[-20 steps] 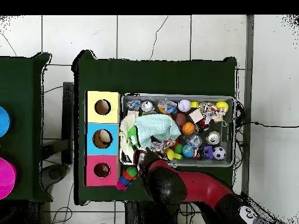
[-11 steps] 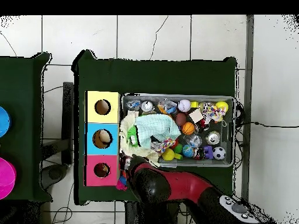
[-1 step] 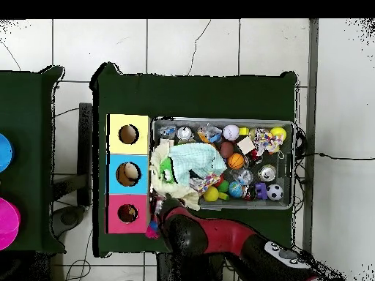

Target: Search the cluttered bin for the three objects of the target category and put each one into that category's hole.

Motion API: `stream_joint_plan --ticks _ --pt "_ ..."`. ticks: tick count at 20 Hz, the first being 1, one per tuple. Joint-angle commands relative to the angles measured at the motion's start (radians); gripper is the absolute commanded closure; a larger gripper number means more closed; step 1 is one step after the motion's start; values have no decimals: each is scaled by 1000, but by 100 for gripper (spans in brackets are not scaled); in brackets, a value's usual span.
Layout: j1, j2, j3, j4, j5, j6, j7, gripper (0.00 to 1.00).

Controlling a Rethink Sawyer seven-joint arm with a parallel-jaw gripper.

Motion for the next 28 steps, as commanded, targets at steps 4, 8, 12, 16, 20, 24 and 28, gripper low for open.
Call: stream_joint_plan --ticks 4,8,12,16,20,24,28 --pt "-15 156 -83 -222 -100 -68 62 0" --pt "-18 198 -93 -258 -145 -97 65 0" --pt "8 237 -137 -307 -190 -164 69 0" --pt "48 226 -212 -343 -212 -210 61 0" --pt "11 205 -216 -372 -283 -170 17 0" --pt "-41 175 -191 -398 -368 -95 -18 0" --pt "-119 146 -126 -401 -446 -3 -44 0"
